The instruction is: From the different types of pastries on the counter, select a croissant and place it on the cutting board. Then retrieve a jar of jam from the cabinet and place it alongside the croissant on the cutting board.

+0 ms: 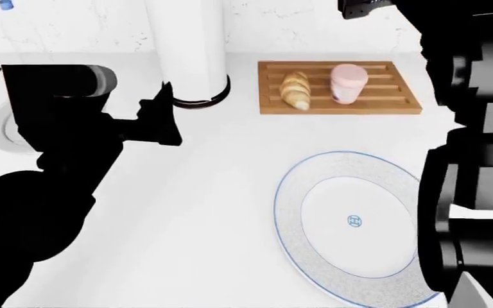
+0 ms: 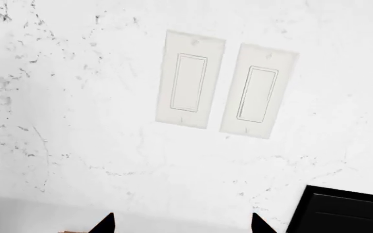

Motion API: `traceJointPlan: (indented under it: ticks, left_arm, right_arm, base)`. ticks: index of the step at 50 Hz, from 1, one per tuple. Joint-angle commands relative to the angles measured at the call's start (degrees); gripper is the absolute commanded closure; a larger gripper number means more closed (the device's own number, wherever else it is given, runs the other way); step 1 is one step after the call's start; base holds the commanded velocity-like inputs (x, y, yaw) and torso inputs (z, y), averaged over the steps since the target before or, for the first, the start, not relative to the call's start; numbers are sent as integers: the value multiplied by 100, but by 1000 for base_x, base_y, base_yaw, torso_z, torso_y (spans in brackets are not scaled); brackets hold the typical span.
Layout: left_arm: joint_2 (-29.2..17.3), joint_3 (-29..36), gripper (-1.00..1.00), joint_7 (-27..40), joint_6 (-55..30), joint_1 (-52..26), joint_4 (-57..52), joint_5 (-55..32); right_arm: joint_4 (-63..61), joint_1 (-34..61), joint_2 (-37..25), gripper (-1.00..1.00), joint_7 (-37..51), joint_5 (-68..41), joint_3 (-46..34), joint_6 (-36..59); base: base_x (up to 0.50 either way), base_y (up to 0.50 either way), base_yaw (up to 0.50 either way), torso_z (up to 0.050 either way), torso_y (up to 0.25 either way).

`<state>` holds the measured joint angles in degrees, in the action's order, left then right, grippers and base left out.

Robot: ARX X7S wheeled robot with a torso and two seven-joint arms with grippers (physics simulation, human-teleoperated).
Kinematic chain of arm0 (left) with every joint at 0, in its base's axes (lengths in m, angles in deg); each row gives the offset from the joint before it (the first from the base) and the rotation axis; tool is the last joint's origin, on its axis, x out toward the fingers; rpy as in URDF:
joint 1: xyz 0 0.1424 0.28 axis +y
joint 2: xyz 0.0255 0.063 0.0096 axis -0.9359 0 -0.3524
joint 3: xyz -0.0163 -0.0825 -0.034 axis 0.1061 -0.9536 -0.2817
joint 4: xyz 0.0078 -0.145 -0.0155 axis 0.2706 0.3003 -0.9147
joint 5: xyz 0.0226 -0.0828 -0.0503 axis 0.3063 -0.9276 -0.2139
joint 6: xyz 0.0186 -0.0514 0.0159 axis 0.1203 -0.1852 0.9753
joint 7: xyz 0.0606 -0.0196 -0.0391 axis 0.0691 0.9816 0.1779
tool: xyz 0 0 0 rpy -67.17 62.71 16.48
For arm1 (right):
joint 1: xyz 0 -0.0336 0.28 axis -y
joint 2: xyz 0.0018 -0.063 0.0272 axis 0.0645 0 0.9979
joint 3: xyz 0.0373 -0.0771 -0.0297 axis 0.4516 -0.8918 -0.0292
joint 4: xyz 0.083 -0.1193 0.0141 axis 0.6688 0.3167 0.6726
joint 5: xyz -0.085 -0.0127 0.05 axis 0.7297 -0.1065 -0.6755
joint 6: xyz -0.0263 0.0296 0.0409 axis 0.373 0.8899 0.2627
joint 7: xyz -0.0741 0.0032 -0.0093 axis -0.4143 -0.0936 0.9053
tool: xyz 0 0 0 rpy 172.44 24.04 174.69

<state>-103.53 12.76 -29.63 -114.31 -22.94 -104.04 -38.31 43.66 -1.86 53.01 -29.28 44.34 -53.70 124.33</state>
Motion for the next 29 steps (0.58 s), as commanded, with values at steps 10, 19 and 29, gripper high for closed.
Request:
traceJointPlan:
  ticks: [10,19,29]
  left_arm:
    - [-45,-59,-100,363,-234,-112,-449,-409]
    - [-106,-255,-100,417,-186,-71,-489,-626]
    - [-249,-534,-100,543,-126,69,-837,-965]
  right_arm:
    - [-3808,-1387,-284,-100,-206,-228,159,1898]
    - [-4701,-1845,-220,-100,-215,-325,352,2219]
    - [-5838,-2452,-83,-100,-204,-419,653,2567]
  base:
    - [0,0,0,-14,250]
    - [0,0,0,-11,250]
    - [0,0,0,-11,250]
